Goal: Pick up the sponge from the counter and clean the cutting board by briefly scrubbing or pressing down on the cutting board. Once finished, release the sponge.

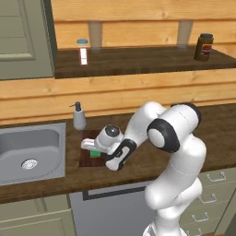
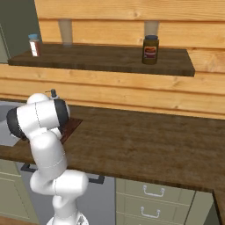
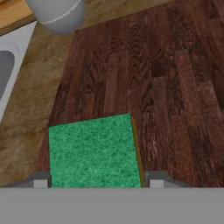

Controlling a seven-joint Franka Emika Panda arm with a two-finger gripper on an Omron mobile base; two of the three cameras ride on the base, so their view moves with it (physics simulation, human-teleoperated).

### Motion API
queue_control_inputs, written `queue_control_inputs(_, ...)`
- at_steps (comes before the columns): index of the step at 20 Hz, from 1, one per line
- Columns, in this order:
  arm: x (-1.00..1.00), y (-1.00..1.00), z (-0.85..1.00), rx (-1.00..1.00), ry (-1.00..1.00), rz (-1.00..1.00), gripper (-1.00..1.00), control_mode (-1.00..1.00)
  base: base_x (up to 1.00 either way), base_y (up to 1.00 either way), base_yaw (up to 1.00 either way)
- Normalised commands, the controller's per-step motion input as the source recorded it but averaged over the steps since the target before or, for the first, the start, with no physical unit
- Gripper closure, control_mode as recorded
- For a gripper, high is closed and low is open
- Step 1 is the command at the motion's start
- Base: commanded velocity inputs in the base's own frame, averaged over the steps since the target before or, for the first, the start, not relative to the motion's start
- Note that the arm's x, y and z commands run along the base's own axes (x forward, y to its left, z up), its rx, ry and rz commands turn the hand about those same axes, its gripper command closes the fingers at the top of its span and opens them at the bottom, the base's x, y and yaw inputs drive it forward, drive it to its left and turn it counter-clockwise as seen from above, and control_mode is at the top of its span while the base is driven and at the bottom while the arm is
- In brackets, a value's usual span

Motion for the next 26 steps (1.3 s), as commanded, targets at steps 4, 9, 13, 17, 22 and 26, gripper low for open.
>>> queue_control_inputs(4, -0.08, 0.15, -0.86, 0.0, 0.16, 0.0, 1.0, -1.0, 0.0, 0.0, 0.0)
queue_control_inputs(9, -0.46, 0.15, -0.46, 0.03, 0.24, -0.02, 1.0, -1.0, 0.0, 0.0, 0.0)
queue_control_inputs(13, -0.72, 0.02, -0.09, 0.13, 0.27, -0.07, 1.0, -1.0, 0.0, 0.0, 0.0)
queue_control_inputs(17, -0.82, 0.0, 0.0, 0.17, 0.26, -0.12, 1.0, -1.0, 0.0, 0.0, 0.0)
queue_control_inputs(22, -0.83, 0.0, 0.01, 0.16, 0.26, -0.16, 1.0, -1.0, 0.0, 0.0, 0.0)
queue_control_inputs(26, -0.71, 0.0, 0.0, 0.11, 0.24, -0.16, 1.0, -1.0, 0.0, 0.0, 0.0)
